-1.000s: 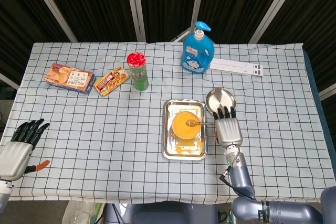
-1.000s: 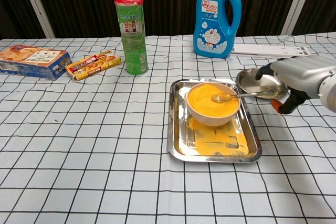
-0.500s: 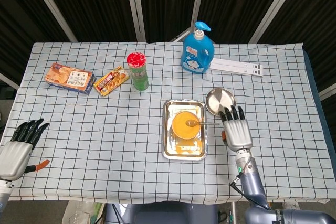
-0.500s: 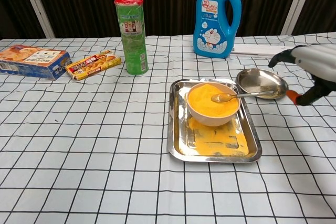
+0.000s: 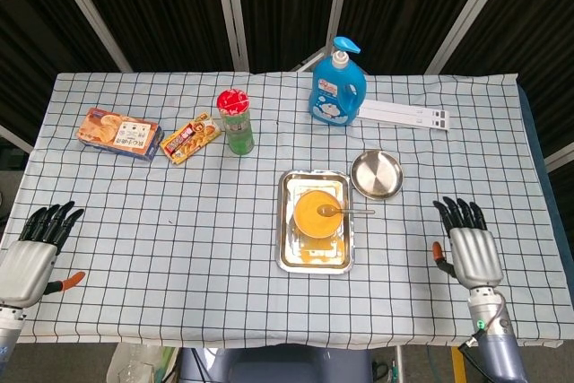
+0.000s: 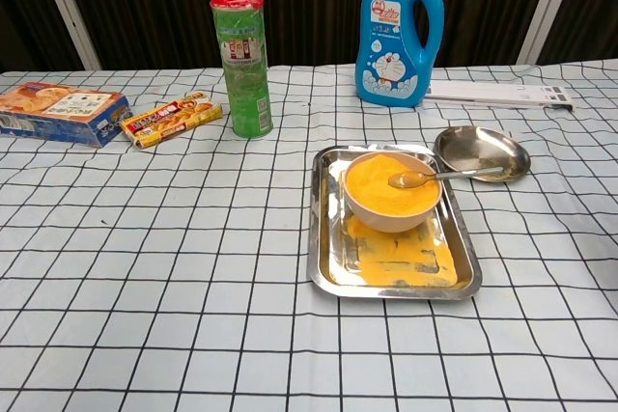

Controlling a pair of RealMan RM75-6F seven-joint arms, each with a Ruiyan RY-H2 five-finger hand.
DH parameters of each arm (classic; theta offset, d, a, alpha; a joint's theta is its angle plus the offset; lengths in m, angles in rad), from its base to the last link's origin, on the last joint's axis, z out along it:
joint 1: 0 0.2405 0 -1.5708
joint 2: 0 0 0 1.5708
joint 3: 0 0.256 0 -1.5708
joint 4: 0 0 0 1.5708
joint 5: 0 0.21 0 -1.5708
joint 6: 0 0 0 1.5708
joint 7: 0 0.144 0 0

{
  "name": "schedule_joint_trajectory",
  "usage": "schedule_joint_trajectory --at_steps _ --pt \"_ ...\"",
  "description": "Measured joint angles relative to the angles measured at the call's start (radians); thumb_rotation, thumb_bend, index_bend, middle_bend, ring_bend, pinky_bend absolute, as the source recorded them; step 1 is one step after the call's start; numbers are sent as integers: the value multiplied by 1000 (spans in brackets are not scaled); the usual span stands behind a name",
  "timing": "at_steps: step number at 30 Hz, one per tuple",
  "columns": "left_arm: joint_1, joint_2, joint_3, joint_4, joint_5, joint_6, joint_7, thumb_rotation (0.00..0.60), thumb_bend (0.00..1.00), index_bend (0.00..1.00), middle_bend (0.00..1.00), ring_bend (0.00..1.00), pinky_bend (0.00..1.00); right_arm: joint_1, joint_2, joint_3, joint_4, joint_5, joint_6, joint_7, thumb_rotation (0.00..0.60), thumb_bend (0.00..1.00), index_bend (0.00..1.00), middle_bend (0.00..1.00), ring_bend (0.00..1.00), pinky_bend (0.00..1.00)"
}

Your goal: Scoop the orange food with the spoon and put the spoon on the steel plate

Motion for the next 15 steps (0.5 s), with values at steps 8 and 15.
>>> schedule_joint_trajectory --at_steps 8,15 --pt "1 -5 0 3 2 4 7 600 0 0 0 0 0 -61 26 -35 52 -123 42 94 600 536 35 17 0 0" --pt "-1 -4 1 2 1 -2 7 600 0 0 0 0 0 -21 10 26 40 -70 -35 71 600 537 215 221 8 0"
